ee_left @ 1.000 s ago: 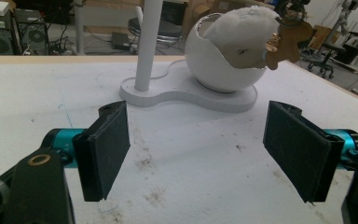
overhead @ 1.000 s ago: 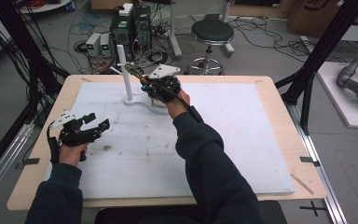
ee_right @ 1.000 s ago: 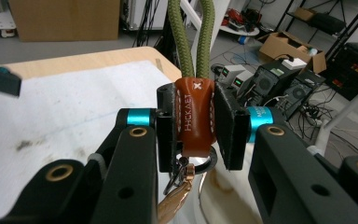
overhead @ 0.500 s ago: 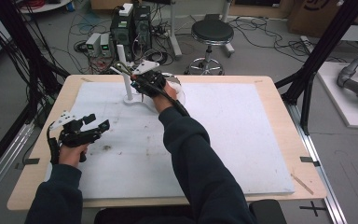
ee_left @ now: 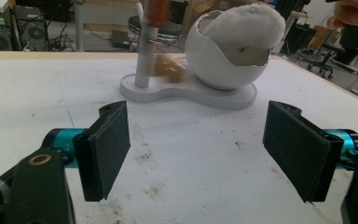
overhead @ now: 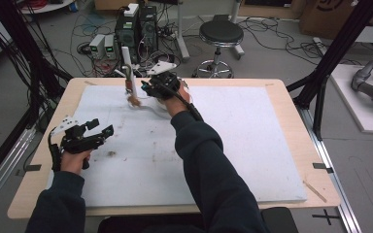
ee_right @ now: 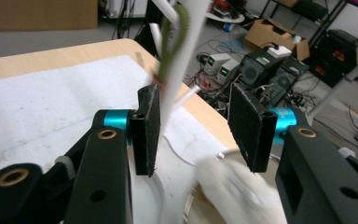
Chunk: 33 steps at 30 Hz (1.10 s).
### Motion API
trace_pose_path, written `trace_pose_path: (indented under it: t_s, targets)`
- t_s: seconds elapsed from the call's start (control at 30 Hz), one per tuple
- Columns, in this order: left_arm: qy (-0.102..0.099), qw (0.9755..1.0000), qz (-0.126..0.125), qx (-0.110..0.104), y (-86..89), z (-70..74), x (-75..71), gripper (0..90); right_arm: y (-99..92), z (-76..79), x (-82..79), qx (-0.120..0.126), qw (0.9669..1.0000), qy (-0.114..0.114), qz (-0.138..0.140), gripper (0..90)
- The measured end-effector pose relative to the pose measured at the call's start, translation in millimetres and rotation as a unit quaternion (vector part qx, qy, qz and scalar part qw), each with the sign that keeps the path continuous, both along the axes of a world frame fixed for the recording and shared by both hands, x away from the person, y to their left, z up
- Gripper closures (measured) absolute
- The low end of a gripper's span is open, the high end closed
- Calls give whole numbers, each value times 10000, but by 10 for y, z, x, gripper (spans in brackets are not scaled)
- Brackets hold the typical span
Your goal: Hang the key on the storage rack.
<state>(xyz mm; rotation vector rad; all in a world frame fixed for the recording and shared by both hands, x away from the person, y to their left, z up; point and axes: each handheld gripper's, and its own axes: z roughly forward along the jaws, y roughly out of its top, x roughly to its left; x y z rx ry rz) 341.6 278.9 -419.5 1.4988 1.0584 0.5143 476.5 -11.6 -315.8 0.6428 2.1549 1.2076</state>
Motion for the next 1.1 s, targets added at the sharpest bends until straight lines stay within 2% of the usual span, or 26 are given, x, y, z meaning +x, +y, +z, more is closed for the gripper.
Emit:
trace_pose_path:
  t_s: [0.1,0.2,0.27,0.37,0.4,0.47,0.5,0.57,0.6,0.67,0.73,0.8,0.83,0.97,1.1]
  targets:
    - [-2,10000,-11,9,-2,-1,2,228,-213,9,-1,134,9999,33,-82,535]
    - [7,10000,2,18,-8,-1,2,228,-449,14,-6,281,9993,194,-138,502]
    - [2,10000,6,9,-13,-1,1,228,-598,32,10,301,9985,429,-166,463]
    - [5,10000,21,-4,-25,2,0,226,-807,57,22,480,9954,817,-137,403]
    - [-1,10000,13,-5,-33,3,0,222,-880,52,16,547,9950,834,-89,392]
    - [-13,10000,1,-19,-49,5,1,216,-1035,6,-43,649,9958,652,-31,379]
    - [-18,10000,-17,-8,-55,6,1,213,-1107,-24,-68,641,9958,644,-73,347]
    - [-45,10000,-51,-27,-78,7,2,211,-1266,-86,-103,670,9944,815,-110,325]
    - [-52,10000,-71,-36,-88,8,3,211,-1352,-122,-127,727,9939,820,-90,320]
    - [-56,9999,-101,-29,-108,12,3,211,-1498,-172,-156,663,9912,1137,-135,272]
    - [-69,9999,-136,-22,-124,12,7,211,-1661,-238,-223,810,9906,1091,-129,269]
    - [-61,9998,-168,-16,-142,11,8,211,-1795,-280,-270,740,9874,1371,-269,252]
    - [-57,9998,-172,-16,-150,10,9,211,-1890,-330,-330,863,9873,1315,-245,252]
    - [-47,9997,-249,2,-193,8,16,211,-2139,-461,-513,822,9872,1323,-330,250]
    - [-56,9994,-342,9,-262,11,21,211,-2419,-590,-730,999,9863,1231,-455,255]
